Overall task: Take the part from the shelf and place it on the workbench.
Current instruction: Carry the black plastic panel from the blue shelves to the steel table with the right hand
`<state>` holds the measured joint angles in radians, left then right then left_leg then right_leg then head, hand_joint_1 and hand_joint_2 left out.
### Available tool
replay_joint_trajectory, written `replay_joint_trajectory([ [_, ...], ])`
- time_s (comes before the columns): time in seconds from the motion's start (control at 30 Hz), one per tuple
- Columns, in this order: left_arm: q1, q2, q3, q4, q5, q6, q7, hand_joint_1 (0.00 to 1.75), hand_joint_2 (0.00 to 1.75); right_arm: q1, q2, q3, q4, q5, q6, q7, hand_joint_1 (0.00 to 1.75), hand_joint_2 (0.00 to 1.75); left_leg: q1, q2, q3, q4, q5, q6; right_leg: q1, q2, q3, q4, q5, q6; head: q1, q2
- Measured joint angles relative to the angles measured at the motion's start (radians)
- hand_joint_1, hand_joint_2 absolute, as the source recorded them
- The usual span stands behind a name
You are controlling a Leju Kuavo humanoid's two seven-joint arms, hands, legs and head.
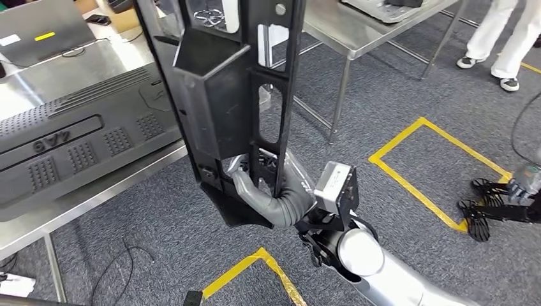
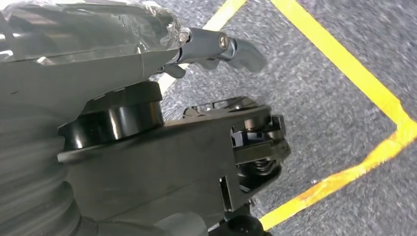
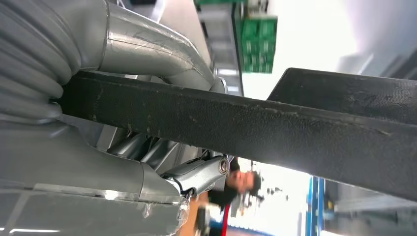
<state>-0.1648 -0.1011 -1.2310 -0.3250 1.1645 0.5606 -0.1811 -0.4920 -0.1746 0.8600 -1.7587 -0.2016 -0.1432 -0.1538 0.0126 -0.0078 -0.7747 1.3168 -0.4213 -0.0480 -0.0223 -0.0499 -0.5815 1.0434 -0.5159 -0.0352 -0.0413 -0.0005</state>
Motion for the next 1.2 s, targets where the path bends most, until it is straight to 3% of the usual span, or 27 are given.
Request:
replay_joint_trajectory([
  [0.03,0.001,0.000,0.000,0.000,0.000,0.000,0.001,0.00,1.75,-0.001,0.003,0.001,0.002,-0.001,0.002,0.000,1.75,1.75,0.001,0.005,0.023,-0.048,0.030,0.001,0.000,-0.012,0.005,0.000,-0.003,0.002,-0.004,0.000],
  [0.1,0.000,0.000,0.000,0.000,0.000,0.000,0.002,0.00,1.75,-0.006,0.010,0.004,0.006,-0.002,0.006,-0.002,1.75,1.75,-0.006,0.045,0.092,-0.185,0.091,0.009,0.002,-0.032,0.015,0.000,-0.011,0.008,-0.011,0.000],
  [0.17,0.000,0.000,0.000,0.000,0.000,0.001,0.003,0.00,1.75,-0.013,0.015,0.005,0.010,-0.004,0.010,-0.005,1.75,1.75,-0.016,0.075,0.125,-0.260,0.110,0.021,0.006,-0.049,0.021,-0.002,-0.017,0.018,-0.012,0.000],
  [0.27,0.002,0.000,0.000,0.000,0.002,0.004,0.007,0.00,1.75,-0.020,0.022,0.010,0.018,-0.008,0.015,-0.013,1.75,1.75,-0.018,0.049,0.125,-0.276,0.110,0.038,0.007,-0.067,0.032,-0.008,-0.025,0.034,-0.006,0.000],
  [0.33,0.002,-0.001,0.000,0.000,0.003,0.006,0.009,0.00,1.75,-0.026,0.026,0.012,0.024,-0.010,0.018,-0.018,1.75,1.75,-0.013,0.026,0.134,-0.291,0.118,0.050,0.005,-0.027,0.018,0.033,-0.053,0.042,0.001,0.000],
  [0.4,-0.001,-0.001,0.000,0.000,0.003,0.006,0.009,0.00,1.75,-0.028,0.026,0.014,0.029,-0.012,0.021,-0.022,1.75,1.75,-0.011,0.003,0.138,-0.297,0.120,0.058,0.004,0.028,-0.043,0.152,-0.107,0.043,0.014,0.000],
  [0.43,-0.002,-0.001,0.000,0.000,0.004,0.007,0.010,0.00,1.75,-0.028,0.026,0.016,0.034,-0.013,0.022,-0.024,1.75,1.75,-0.012,-0.009,0.138,-0.296,0.119,0.061,0.004,0.041,-0.081,0.217,-0.128,0.043,0.021,0.000],
  [0.47,-0.002,-0.001,0.000,0.000,0.004,0.007,0.011,0.00,1.75,-0.027,0.025,0.018,0.039,-0.014,0.024,-0.025,1.75,1.75,-0.013,-0.023,0.139,-0.295,0.118,0.062,0.005,0.046,-0.111,0.260,-0.134,0.043,0.026,0.000],
  [0.5,-0.002,-0.001,0.000,0.000,0.006,0.008,0.012,0.00,1.75,-0.027,0.025,0.019,0.044,-0.015,0.025,-0.026,1.75,1.75,-0.013,-0.038,0.141,-0.294,0.116,0.062,0.005,0.047,-0.123,0.266,-0.118,0.043,0.031,0.000],
  [0.57,-0.002,-0.001,0.000,0.000,0.008,0.009,0.012,0.00,1.75,-0.028,0.025,0.021,0.050,-0.016,0.026,-0.029,1.75,1.75,-0.013,-0.069,0.145,-0.288,0.111,0.060,0.003,0.058,-0.094,0.165,-0.038,0.040,0.039,0.000],
  [0.6,-0.002,-0.001,0.000,0.000,0.008,0.009,0.012,0.00,1.75,-0.029,0.026,0.021,0.053,-0.017,0.026,-0.030,1.75,1.75,-0.013,-0.083,0.146,-0.285,0.107,0.056,0.002,0.077,-0.069,0.099,-0.004,0.037,0.044,0.000],
  [0.67,-0.003,-0.001,0.000,0.000,0.009,0.009,0.013,0.00,1.75,-0.031,0.026,0.023,0.058,-0.017,0.027,-0.033,1.75,1.75,-0.012,-0.104,0.142,-0.277,0.103,0.047,-0.001,0.112,-0.036,0.014,0.025,0.033,0.047,0.000],
  [0.7,-0.003,-0.001,0.000,0.000,0.010,0.010,0.014,0.00,1.75,-0.032,0.027,0.024,0.060,-0.017,0.028,-0.035,1.75,1.75,-0.010,-0.112,0.139,-0.276,0.102,0.040,0.000,0.121,-0.033,0.006,0.021,0.030,0.047,0.000],
  [0.77,-0.001,-0.001,0.000,0.000,0.011,0.011,0.016,0.00,1.75,-0.035,0.030,0.027,0.065,-0.020,0.032,-0.040,1.75,1.75,-0.006,-0.121,0.138,-0.276,0.101,0.028,0.002,0.108,-0.028,-0.002,0.024,0.020,0.048,0.000],
  [0.83,-0.001,-0.001,0.000,0.000,0.012,0.013,0.018,0.00,1.75,-0.039,0.037,0.028,0.070,-0.025,0.037,-0.048,1.75,1.75,-0.009,-0.089,0.133,-0.255,0.089,0.018,0.001,0.094,-0.019,-0.010,0.024,0.012,0.040,0.000],
  [0.9,-0.003,-0.001,0.001,0.000,0.012,0.014,0.019,0.00,1.75,-0.042,0.042,0.028,0.074,-0.030,0.040,-0.055,1.75,1.75,-0.009,-0.045,0.137,-0.257,0.086,0.024,0.009,0.084,-0.011,-0.008,0.016,0.010,0.023,0.000],
  [0.93,-0.004,-0.002,0.001,0.000,0.013,0.014,0.019,0.00,1.75,-0.043,0.043,0.028,0.077,-0.032,0.040,-0.057,1.75,1.75,-0.006,-0.037,0.142,-0.268,0.095,0.025,0.013,0.080,-0.010,-0.005,0.011,0.010,0.019,0.000],
  [1.03,-0.003,-0.002,0.001,0.000,0.015,0.015,0.020,0.00,1.75,-0.044,0.043,0.029,0.085,-0.037,0.041,-0.061,1.75,1.75,-0.002,-0.035,0.149,-0.282,0.103,0.016,0.016,0.067,-0.007,-0.001,0.007,0.006,0.018,0.000],
  [1.2,-0.003,-0.002,0.001,0.000,0.016,0.015,0.020,0.00,1.75,-0.044,0.045,0.029,0.093,-0.038,0.043,-0.066,1.75,1.75,-0.002,-0.036,0.149,-0.283,0.102,0.014,0.017,0.065,-0.008,-0.001,0.006,0.005,0.015,0.000],
])
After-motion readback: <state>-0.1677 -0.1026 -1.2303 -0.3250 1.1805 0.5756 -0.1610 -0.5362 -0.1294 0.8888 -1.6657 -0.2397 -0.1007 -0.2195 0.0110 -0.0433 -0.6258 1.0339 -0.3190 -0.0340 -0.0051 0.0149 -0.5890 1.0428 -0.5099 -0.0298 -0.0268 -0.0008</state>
